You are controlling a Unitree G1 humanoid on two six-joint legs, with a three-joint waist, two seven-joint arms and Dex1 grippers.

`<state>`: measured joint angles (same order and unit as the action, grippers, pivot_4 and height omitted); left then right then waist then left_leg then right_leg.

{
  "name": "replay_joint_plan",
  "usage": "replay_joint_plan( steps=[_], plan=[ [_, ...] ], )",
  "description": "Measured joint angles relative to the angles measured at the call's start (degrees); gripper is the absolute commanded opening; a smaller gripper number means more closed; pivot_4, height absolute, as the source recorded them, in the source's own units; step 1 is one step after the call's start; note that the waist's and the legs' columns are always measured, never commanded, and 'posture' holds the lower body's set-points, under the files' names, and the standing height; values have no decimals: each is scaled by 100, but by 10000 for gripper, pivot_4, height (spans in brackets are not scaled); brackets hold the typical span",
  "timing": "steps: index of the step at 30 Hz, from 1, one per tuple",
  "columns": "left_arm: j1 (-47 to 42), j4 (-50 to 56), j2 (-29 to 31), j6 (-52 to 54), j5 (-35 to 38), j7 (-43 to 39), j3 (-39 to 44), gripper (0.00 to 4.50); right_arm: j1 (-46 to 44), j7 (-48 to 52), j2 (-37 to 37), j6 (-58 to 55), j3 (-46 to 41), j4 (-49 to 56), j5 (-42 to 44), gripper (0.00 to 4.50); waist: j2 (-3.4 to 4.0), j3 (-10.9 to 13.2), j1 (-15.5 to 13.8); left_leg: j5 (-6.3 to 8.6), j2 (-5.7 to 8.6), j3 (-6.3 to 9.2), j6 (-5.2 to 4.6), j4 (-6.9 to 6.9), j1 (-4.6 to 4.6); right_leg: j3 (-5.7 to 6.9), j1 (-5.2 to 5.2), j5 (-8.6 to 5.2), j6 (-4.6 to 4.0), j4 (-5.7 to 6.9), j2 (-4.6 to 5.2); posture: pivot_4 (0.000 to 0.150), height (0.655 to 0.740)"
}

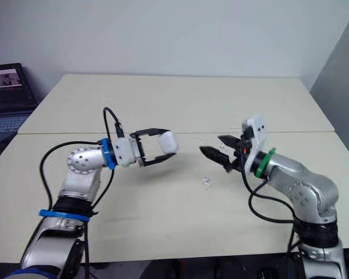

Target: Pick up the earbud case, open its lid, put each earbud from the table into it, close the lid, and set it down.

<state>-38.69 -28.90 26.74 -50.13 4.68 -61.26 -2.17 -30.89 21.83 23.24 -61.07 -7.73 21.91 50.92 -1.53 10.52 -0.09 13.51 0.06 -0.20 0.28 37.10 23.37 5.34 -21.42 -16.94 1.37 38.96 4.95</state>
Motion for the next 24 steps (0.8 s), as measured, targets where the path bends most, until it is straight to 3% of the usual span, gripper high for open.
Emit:
replay_joint_plan(
  steps=[4,10,18,24],
  plan=[
    [-365,-444,-9,-1296,-196,335,-39,28260,-262,-434,-418,-353,25,-186,135,45000,0,0,4,0,5,-6,-2,-2,1,-3,-1,0,1,-3,0,1500,7400],
    [-604,-1284,67,-2318,-521,776,-253,28260,-454,-841,-642,-644,1,-333,187,45000,0,0,11,0,8,-4,-4,-2,5,1,-4,0,1,-2,-2,1500,7400],
    [-912,-1963,254,-2862,-977,1268,-501,28260,-630,-798,-669,-848,-2,-376,220,45000,0,0,17,-2,8,-5,-5,-4,5,3,-7,0,2,-1,-14,1500,7400],
    [-1188,-2354,357,-3028,-1282,1677,-653,28260,-610,-218,-320,-1020,345,-198,444,45000,0,0,19,-1,8,-5,-6,-2,10,3,-9,0,3,-3,-21,1500,7400]
  ],
)
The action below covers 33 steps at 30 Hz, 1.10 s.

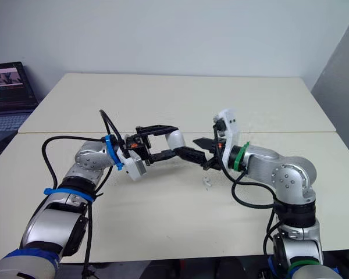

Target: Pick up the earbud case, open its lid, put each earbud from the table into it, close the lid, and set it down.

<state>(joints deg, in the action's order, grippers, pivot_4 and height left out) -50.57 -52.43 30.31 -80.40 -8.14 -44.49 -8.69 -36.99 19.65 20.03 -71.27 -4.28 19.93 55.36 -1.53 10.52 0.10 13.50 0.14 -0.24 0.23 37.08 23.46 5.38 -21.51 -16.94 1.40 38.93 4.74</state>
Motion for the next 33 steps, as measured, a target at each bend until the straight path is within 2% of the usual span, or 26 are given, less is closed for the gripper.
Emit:
replay_joint_plan(
  steps=[8,20,21,22,31,33],
  plan=[
    [-127,-66,-30,-212,-328,508,-218,28260,9,-114,-357,215,223,-26,-186,45000,0,0,0,0,-3,1,0,-1,0,3,-3,0,1,2,0,1500,7400],
    [-126,20,72,-273,-556,912,-452,28260,-27,-173,-516,420,233,-124,-390,45000,0,0,1,0,-2,-1,0,-2,0,2,-5,1,1,2,0,1500,7400],
    [-126,21,82,-273,-557,954,-457,28260,-27,-171,-521,429,237,-134,-411,41312,0,0,1,0,-2,0,0,-2,0,2,-5,1,1,2,0,1500,7400],
    [-126,25,89,-272,-557,995,-458,28260,-27,-172,-529,438,238,-145,-433,39730,0,0,1,0,-2,-1,0,-2,0,2,-5,1,1,2,0,1500,7400],
    [-125,78,160,-237,-564,1140,-620,28260,-30,-95,-521,496,404,-179,-592,10331,0,0,1,0,-2,-1,1,-2,0,1,-6,0,1,3,0,1500,7400],
    [-119,79,174,-228,-558,1153,-654,28260,-31,-63,-498,519,457,-167,-660,9928,0,0,1,0,-2,-2,0,-1,0,2,-6,1,1,3,0,1500,7400]
  ],
)
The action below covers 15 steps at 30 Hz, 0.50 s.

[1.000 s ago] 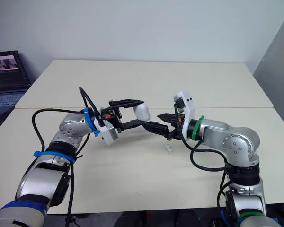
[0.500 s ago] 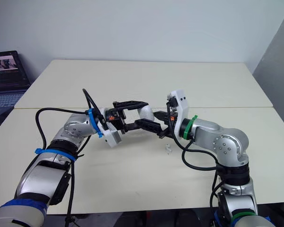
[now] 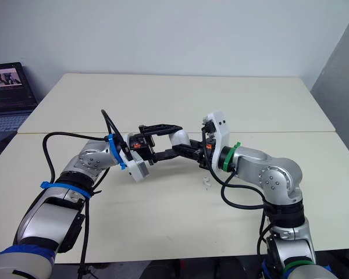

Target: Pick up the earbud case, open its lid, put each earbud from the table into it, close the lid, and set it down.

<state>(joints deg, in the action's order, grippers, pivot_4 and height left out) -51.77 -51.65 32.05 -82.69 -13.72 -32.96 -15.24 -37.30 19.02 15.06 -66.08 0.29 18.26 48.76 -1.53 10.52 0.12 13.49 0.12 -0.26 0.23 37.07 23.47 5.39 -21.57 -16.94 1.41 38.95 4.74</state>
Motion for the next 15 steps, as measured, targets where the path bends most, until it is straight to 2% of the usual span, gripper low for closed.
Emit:
replay_joint_plan(
  steps=[5,7,10,11,15],
  plan=[
    [3,45,66,23,51,37,-88,28260,0,79,9,58,42,0,-54,9923,0,0,0,0,0,0,0,0,0,-1,0,0,0,0,0,1500,7400],
    [9,72,98,77,176,23,-193,35453,1,84,15,58,43,-2,-55,9908,0,0,0,0,0,0,0,0,0,-1,0,0,0,0,0,1500,7400],
    [66,309,160,240,529,-168,-483,43613,0,72,9,123,18,-72,-76,8193,0,0,1,0,0,1,0,0,0,-5,0,0,0,0,0,1500,7400],
    [99,406,179,341,692,-271,-559,45000,1,71,21,155,16,-76,-102,8192,0,0,1,0,0,0,0,0,0,-6,0,0,0,0,1,1500,7400],
    [250,1023,404,1197,1811,-1087,-825,45000,42,114,247,345,-31,-192,-321,8192,0,0,5,0,0,1,0,0,0,-9,0,0,0,0,0,1500,7400]
  ],
)
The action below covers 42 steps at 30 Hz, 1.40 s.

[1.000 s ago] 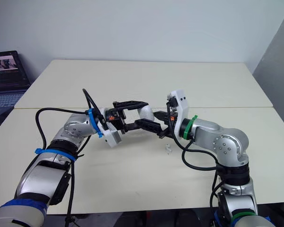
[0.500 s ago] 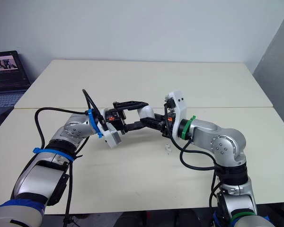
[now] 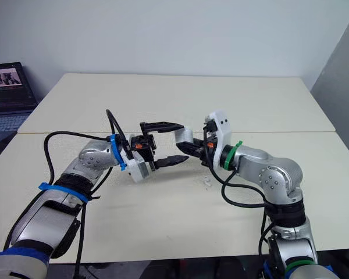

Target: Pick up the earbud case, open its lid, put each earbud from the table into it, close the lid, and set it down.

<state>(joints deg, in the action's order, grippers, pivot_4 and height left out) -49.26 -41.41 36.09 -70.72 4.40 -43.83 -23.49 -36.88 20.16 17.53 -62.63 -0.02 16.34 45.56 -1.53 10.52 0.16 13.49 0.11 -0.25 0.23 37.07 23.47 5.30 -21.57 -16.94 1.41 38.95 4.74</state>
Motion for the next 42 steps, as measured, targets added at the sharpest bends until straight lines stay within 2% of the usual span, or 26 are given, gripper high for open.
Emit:
replay_joint_plan(
  steps=[2,4,5,7,9,11,14,21,26,31,41,42],
  plan=[
    [80,436,127,791,640,-562,4,45000,96,116,285,196,6,-131,-251,8192,1,1,3,0,1,0,0,0,0,-1,1,0,0,-1,-2,1500,7400],
    [154,964,297,2229,1343,-1253,22,45000,226,286,730,498,167,-268,-680,8192,1,1,-3,0,2,2,0,2,0,0,3,-1,0,-2,-4,1500,7400],
    [132,1277,426,3281,1708,-1668,20,45000,278,456,1070,773,440,-315,-1045,8192,4,3,5,-1,3,2,-1,6,6,-2,-2,-1,2,-1,-10,1500,7400],
    [39,1701,668,4810,2148,-2265,40,45000,334,753,1543,1202,881,-358,-1601,8192,5,4,28,0,1,0,-1,4,8,-6,-10,-2,4,0,-15,1500,7400],
    [-160,2054,767,5873,2332,-2882,51,41412,335,1066,1798,1634,1335,-370,-2099,8192,5,4,37,-1,-6,-2,-1,0,9,-6,-15,-3,4,-1,-28,1500,7400],
    [-400,2184,712,6427,2268,-3276,43,36349,287,1301,1774,1875,1659,-365,-2364,8192,5,4,40,-1,-21,-8,0,2,10,-6,-19,-2,3,-1,-43,1500,7400],
    [-673,2160,553,6783,1865,-3465,41,27688,221,1496,1657,2009,1899,-342,-2565,8192,5,4,38,-2,-44,-11,2,3,10,-5,-20,-1,1,0,-61,1500,7400],
    [-805,2096,191,7069,849,-3477,32,27688,17,1722,1519,2068,2093,-303,-2964,8192,5,4,23,-4,-54,-13,5,11,31,-14,-42,3,-6,3,-68,1500,7400],
    [-918,2077,-58,7119,393,-3483,32,27688,-209,1855,1490,2098,2312,-239,-3314,8192,5,4,3,-7,-54,-16,10,16,44,-15,-52,5,-9,4,-68,1500,7400],
    [-976,1868,-302,7017,77,-3436,32,27688,-302,1951,1402,2124,2403,-153,-3553,8192,5,4,5,-6,-56,-18,10,19,43,-15,-53,5,-10,5,-68,1500,7400],
    [-978,1643,-340,6831,-239,-3548,34,27688,-304,2099,1266,2080,2402,-131,-3765,8192,5,4,4,-7,-57,-20,10,26,44,-16,-54,8,-14,9,-69,1500,7400],
    [-978,1635,-341,6818,-254,-3559,35,25910,-304,2104,1260,2077,2402,-119,-3769,8192,5,4,3,-6,-57,-20,10,28,45,-16,-53,8,-14,9,-69,1500,7400]
  ],
)
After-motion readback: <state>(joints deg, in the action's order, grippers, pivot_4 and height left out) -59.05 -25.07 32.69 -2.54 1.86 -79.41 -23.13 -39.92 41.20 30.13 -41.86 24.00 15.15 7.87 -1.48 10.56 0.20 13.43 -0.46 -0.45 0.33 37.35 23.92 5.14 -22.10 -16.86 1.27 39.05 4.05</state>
